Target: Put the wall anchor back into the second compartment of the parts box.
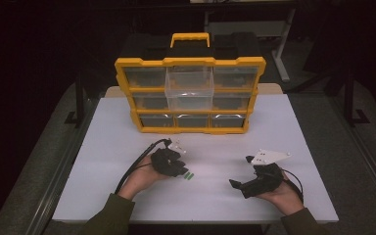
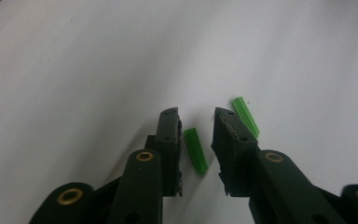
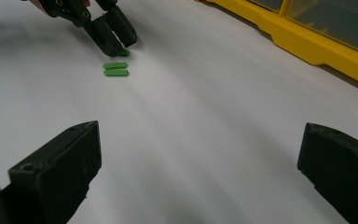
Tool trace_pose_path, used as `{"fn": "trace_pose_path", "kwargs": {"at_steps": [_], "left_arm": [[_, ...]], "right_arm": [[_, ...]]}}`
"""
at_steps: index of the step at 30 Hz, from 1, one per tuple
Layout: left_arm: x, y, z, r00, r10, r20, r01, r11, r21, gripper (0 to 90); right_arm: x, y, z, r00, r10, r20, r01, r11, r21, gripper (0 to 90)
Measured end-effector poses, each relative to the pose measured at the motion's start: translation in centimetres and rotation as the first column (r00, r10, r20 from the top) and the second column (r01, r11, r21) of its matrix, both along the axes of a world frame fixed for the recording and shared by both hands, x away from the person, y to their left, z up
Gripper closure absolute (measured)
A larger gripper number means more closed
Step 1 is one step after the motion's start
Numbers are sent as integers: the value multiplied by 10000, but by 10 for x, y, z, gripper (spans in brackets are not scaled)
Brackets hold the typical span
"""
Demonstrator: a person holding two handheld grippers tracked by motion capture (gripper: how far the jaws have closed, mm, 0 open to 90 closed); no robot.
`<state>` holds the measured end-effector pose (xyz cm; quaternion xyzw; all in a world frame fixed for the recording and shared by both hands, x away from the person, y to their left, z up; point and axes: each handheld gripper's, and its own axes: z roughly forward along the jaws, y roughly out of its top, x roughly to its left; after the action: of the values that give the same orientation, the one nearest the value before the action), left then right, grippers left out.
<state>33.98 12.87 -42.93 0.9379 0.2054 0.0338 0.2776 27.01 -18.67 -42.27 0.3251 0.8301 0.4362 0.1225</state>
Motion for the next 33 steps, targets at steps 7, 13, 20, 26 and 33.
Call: {"fn": "trace_pose_path", "kwargs": {"at_steps": [7,13,20,26,33], "left_arm": [[-1,0,-2,9997,239,-67,-240,9996,-119,786],[-1,1,-1,10000,66,58,-67,9999,158,823],[1,2,-1,10000,62,-42,-61,9999,155,842],[2,5,-1,9998,73,-160,-71,9999,144,847],[3,12,4,9990,327,-313,-331,9994,-133,847]], "right_arm": [[0,0,0,10000,12,-38,-12,10000,37,0],[0,0,0,10000,24,-22,-24,10000,19,0],[-1,1,0,10000,49,-43,-49,10000,6,0],[-2,1,-2,10000,34,-44,-34,10000,-5,0],[-3,2,-6,9999,99,-108,-101,9998,-147,0]]}}
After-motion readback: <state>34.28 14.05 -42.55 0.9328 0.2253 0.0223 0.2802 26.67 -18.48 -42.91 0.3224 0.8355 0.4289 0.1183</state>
